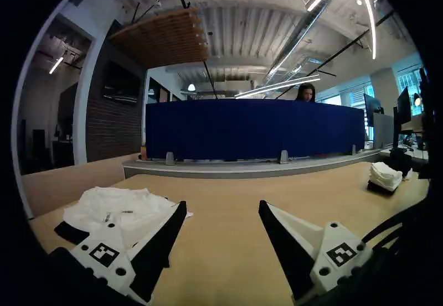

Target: Fold towel

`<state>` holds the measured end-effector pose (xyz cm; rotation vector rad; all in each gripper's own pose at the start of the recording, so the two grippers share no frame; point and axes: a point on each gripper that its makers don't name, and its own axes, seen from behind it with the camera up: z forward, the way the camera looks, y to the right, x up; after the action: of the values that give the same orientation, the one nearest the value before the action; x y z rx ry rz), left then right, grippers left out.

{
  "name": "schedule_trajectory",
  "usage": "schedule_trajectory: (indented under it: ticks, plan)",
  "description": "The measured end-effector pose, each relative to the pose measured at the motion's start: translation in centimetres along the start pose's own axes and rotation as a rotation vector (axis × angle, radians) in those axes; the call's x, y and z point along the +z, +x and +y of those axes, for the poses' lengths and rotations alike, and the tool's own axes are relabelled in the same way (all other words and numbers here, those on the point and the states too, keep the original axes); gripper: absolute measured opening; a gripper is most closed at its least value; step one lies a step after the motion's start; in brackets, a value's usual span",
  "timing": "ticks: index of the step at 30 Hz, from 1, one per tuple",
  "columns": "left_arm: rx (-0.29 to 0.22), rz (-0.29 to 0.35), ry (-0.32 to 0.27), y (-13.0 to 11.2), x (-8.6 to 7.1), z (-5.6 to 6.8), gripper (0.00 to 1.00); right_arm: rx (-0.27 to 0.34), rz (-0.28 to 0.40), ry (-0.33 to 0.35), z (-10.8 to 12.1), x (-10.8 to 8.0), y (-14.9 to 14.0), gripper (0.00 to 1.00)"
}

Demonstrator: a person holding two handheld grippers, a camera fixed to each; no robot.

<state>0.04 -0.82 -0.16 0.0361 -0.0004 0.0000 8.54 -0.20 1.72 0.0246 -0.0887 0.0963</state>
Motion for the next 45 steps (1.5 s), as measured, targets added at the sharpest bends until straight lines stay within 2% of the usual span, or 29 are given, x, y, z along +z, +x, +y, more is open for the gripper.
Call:
schedule_trajectory:
  ticks: [9,15,33,45]
  plan:
    - [0.000,0.000,0.000,0.0,0.0,0.0,0.97,0.005,-0.011,-0.019,0.9,-0.1,-5.2,0.98]
    - [0.000,0.000,0.000,0.0,0.0,0.0,0.97,0.019,-0.014,-0.027,1.9,-0.1,-7.3,0.98]
    - [0.000,0.000,0.000,0.1,0.0,-0.1,0.97,0.036,0.027,-0.026,1.8,0.0,-8.5,0.99]
    - [0.000,0.000,0.000,0.1,0.0,-0.1,0.97,-0.012,0.052,-0.026,1.3,0.1,-8.4,0.99]
